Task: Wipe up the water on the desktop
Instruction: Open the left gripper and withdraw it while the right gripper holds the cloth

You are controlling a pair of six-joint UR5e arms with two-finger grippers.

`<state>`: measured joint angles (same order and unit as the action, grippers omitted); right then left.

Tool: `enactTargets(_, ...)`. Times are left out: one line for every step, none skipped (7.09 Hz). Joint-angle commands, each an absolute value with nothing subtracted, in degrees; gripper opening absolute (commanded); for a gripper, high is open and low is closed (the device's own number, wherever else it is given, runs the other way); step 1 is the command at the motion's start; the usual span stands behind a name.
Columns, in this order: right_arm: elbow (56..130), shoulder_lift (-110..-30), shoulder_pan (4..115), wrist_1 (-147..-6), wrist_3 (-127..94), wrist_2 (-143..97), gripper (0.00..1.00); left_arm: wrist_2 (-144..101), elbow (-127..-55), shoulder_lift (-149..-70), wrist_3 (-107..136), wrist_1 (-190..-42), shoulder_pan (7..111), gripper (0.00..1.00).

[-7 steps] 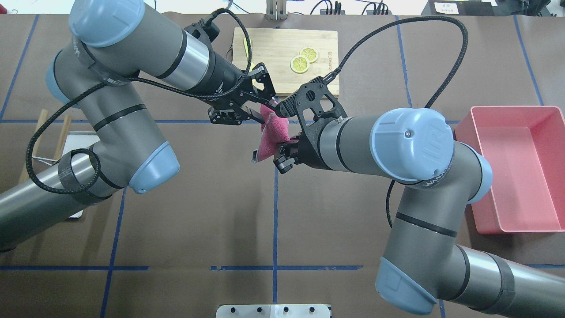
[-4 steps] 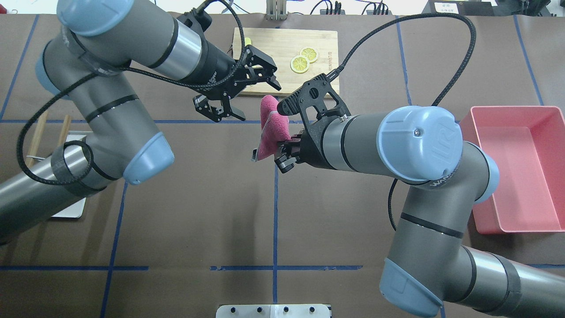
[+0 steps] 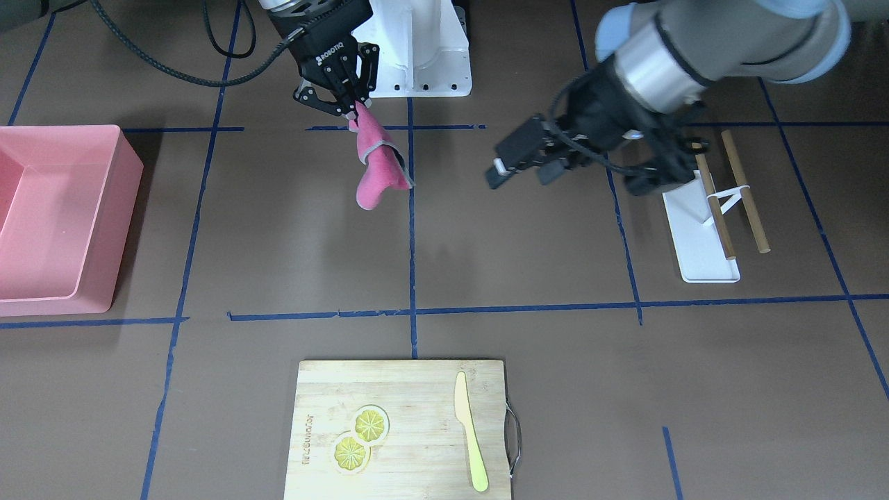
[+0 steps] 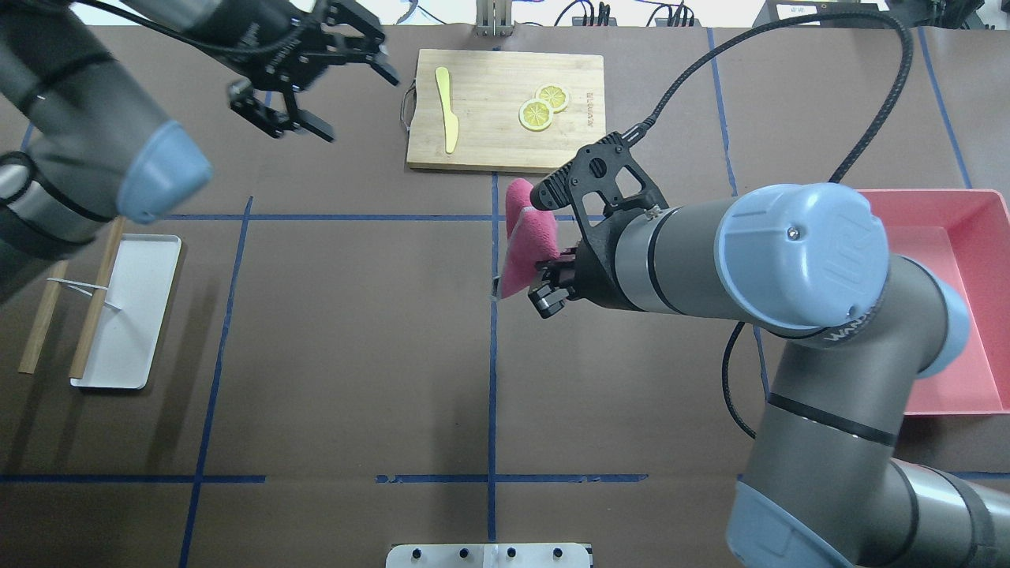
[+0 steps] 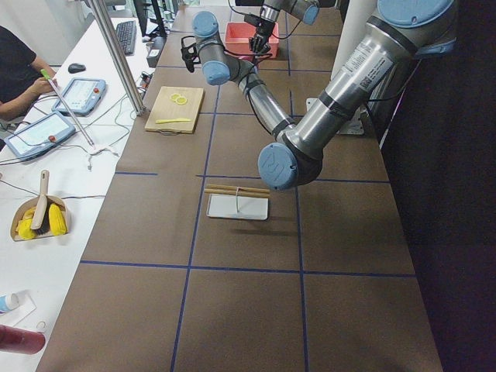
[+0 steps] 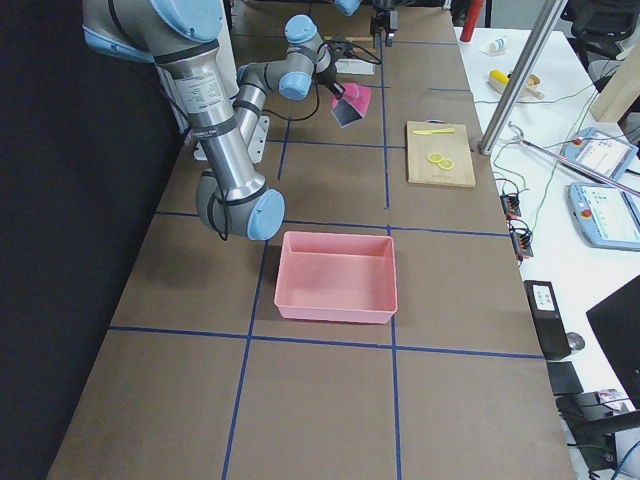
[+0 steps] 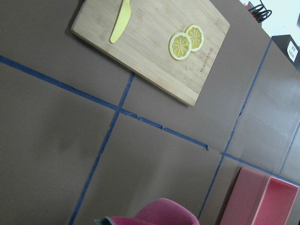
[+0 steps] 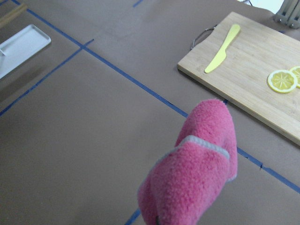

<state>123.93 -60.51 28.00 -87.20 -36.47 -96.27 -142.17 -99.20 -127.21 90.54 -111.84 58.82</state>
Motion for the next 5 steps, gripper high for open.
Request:
enactTargets(128.2, -60.5, 28.3, -101.3, -36.5, -98.3, 0.00, -143.6, -101.6, -121.7, 78.5, -109.7, 65.1, 1.00)
enactTargets(128.1, -60.3, 28.9, -105.3, -36.5, -99.4, 0.00, -143.4, -101.9, -120.0, 74.0, -109.6, 68.5, 1.00)
enactTargets(127.7, -60.6, 30.7, -108.1, -36.5, -101.7, 0.00, -142.1, -102.4, -117.7, 67.0, -107.9, 71.0, 1.00)
enactTargets(126.7, -61.0, 32.5, -110.6, -36.5, -105.3, 0.00, -138.6, -102.7, -115.7, 59.8, -105.9, 73.3, 1.00)
enactTargets(123.1, -61.1, 36.0, -110.4, -36.4, -112.2, 0.00, -136.3, -103.9, -114.9, 53.6, -100.2, 75.3, 1.00)
